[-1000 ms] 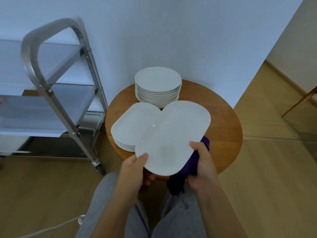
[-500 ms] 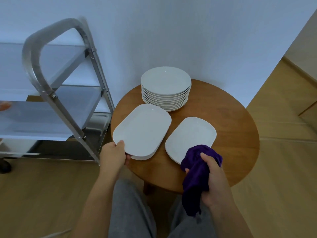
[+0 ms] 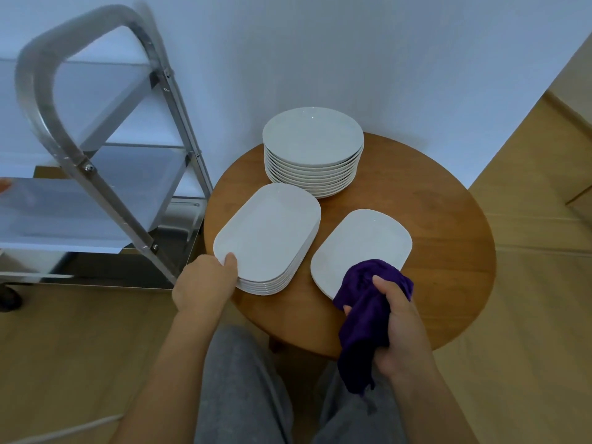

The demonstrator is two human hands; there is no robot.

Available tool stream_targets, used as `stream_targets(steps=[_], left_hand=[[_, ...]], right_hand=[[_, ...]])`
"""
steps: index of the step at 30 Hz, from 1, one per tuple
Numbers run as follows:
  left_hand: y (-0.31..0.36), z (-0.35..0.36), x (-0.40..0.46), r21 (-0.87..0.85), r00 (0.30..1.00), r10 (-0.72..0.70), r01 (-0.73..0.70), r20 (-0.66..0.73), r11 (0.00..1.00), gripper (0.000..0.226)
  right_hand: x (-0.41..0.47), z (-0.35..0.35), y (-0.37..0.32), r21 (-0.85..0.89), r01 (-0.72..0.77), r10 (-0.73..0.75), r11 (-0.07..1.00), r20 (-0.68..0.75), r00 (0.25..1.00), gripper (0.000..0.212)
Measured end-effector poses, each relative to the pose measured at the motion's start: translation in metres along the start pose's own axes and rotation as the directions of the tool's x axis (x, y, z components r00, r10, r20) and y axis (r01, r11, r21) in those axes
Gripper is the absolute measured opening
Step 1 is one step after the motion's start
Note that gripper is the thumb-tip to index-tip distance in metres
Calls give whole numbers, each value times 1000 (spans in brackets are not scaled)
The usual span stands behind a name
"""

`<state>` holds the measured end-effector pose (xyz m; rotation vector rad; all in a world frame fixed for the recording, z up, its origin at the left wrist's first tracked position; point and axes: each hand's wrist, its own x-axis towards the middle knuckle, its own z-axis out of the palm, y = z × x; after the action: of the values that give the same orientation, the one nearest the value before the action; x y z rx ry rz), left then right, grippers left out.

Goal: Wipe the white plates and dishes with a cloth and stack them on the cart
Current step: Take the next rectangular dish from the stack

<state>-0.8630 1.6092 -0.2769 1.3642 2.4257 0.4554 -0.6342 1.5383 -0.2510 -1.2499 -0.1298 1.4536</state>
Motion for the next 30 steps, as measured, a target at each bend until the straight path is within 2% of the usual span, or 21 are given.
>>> stream_targets(steps=[2, 5, 8, 10, 12, 16, 20, 23, 26, 30], left_hand=[[4, -7, -11, 12, 999, 18, -17, -50, 1000, 47], [22, -6, -49, -133, 970, 218, -231, -105, 964, 46], [51, 24, -86, -146, 924, 356, -336, 140, 931, 38], [64, 48, -92, -47, 899, 330, -331, 288, 943, 34], [73, 63, -85, -30, 896, 278, -286, 347, 958, 39], [81, 76, -70, -84, 900, 275, -262, 339, 961, 40], [84, 75, -63, -39, 890, 302, -308, 341, 951, 32], [83, 72, -64, -176, 901, 276, -228, 334, 958, 32], [82, 68, -72, -460, 917, 194, -14, 347, 888, 31], [82, 66, -78, -542, 912, 137, 105, 387, 834, 29]], right_hand=[[1, -1, 0, -3, -2, 2, 1000, 0, 1000, 54], [3, -3, -1, -8, 10, -10, 1000, -15, 1000, 59], [6, -8, -4, -14, 28, -29, 999, -21, 999, 56], [7, -14, -7, -30, 43, -44, 999, -15, 999, 55], [6, -20, -11, -52, 65, -65, 996, -1, 998, 59], [4, -32, -19, -79, 122, -122, 989, 0, 993, 76], [6, -40, -24, -62, 158, -158, 986, 0, 987, 60], [7, -43, -24, -38, 157, -157, 987, -5, 988, 52], [6, -46, -25, -27, 170, -171, 985, -12, 985, 53], [5, -52, -27, -15, 203, -204, 979, -17, 979, 48]])
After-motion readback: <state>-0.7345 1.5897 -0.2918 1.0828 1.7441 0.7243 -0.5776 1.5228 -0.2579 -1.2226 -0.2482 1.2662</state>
